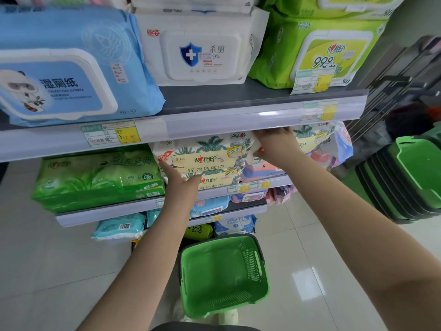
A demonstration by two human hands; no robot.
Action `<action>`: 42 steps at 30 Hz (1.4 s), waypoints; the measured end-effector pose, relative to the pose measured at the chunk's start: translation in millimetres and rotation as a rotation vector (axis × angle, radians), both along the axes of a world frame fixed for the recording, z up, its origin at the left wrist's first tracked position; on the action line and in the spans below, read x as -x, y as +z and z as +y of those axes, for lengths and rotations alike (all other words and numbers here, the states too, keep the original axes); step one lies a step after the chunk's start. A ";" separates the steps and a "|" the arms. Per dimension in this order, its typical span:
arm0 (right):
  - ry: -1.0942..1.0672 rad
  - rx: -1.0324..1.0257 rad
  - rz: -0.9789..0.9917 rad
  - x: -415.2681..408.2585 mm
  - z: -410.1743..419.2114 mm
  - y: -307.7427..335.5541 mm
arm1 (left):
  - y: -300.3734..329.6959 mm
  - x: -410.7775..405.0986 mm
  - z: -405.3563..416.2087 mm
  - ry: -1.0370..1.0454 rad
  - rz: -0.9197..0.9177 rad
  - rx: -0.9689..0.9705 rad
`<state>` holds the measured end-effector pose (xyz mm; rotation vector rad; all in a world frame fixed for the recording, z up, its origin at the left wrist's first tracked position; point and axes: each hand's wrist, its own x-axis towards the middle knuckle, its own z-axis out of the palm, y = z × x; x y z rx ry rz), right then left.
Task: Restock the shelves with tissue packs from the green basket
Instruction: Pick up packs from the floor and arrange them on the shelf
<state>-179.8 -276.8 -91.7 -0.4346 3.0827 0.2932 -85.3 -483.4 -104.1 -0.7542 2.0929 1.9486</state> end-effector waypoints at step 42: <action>0.021 0.221 0.097 -28.6 -68.0 -8.2 | 2.1 1.8 -12.2 -0.581 0.189 1.309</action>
